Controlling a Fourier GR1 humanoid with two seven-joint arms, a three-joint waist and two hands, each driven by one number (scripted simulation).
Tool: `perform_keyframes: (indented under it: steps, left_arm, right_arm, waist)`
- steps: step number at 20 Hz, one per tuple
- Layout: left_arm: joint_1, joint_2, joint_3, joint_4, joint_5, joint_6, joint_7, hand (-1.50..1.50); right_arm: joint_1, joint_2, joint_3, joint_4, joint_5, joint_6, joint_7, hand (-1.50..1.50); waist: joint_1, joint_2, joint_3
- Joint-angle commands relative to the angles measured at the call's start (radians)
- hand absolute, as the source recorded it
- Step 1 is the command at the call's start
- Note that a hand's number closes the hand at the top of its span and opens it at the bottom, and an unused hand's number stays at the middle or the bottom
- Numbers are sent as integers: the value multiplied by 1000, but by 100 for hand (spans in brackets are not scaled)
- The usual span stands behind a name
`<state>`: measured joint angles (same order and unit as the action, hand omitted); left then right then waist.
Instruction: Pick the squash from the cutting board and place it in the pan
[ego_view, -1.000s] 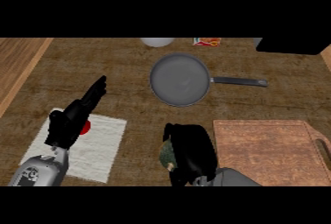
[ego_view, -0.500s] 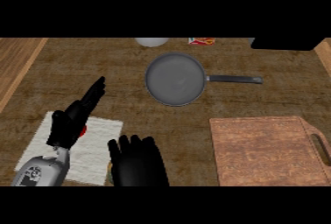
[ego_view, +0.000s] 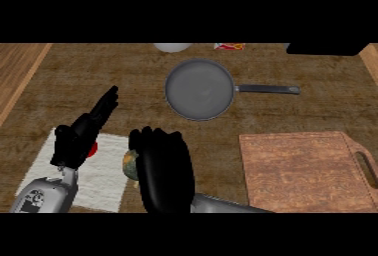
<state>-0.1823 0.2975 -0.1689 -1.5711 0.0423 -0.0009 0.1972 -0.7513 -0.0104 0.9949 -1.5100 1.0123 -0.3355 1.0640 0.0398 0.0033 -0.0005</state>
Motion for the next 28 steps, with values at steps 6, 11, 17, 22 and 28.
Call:
perform_keyframes:
  steps: [6, 11, 17, 22, 28]
  left_arm:
    - [34, -17, 9, 28, -13, -8, -45, 0]
    - [10, -1, 40, 52, -3, -36, -69, 0]
    - [4, -28, 20, 46, -26, -31, -35, 0]
    - [-37, -50, 10, 21, -49, -19, 8, 0]
    - [-54, -13, 69, 27, -11, -59, 8, 0]
  right_arm:
    - [-116, 10, -157, 374, -90, -276, -95, 150]
    - [-152, 10, -284, 641, -147, -396, -317, 150]
    - [-191, 10, -342, 856, -277, -527, -525, 150]
    - [-240, 10, -353, 980, -396, -567, -636, 150]
    - [-320, 10, -480, 1132, -467, -560, -824, 150]
  waist:
    - [-7, 4, 0]
    - [-9, 10, 0]
    - [-1, 12, 1]
    - [17, 14, 1]
    - [23, 20, 1]
